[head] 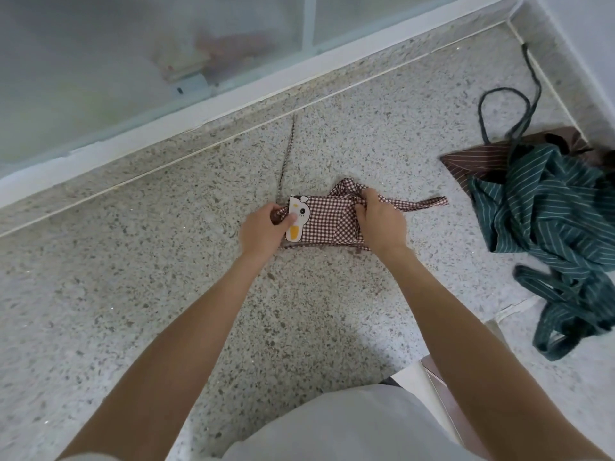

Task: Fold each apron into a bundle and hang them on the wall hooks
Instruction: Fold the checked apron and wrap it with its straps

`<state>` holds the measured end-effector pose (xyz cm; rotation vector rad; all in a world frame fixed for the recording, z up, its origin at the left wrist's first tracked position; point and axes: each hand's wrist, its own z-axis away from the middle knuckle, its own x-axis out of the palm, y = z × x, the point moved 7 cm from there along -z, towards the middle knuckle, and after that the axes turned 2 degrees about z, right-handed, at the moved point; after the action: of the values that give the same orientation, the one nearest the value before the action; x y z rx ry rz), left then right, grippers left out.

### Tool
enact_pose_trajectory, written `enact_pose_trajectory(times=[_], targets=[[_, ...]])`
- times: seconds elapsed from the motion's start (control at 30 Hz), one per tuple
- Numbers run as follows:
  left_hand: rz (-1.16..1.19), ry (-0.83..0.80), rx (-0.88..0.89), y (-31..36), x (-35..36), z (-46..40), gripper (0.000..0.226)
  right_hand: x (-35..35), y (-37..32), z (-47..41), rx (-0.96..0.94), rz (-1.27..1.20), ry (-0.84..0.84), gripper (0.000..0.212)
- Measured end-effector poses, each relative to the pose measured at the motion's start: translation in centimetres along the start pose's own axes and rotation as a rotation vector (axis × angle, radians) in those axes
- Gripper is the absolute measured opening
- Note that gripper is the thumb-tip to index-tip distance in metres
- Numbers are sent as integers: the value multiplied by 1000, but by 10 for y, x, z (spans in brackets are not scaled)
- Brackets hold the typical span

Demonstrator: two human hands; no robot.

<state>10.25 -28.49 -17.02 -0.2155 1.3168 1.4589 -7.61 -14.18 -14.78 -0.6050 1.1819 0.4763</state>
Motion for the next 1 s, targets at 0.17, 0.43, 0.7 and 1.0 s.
enact_pose_trajectory(times=[0.17, 0.43, 0.7, 1.0], targets=[[88, 18, -5, -7, -15, 2, 35, 6, 4, 10, -15, 20, -36, 32], [343, -172, -30, -48, -47, 29, 14, 22, 22, 68, -39, -119, 40, 32], [-83, 64, 291, -23, -62, 53, 41, 25, 29, 94, 38, -121, -5, 33], [176, -37, 53, -26, 9, 110, 49, 26, 7, 129, -86, -126, -69, 28]])
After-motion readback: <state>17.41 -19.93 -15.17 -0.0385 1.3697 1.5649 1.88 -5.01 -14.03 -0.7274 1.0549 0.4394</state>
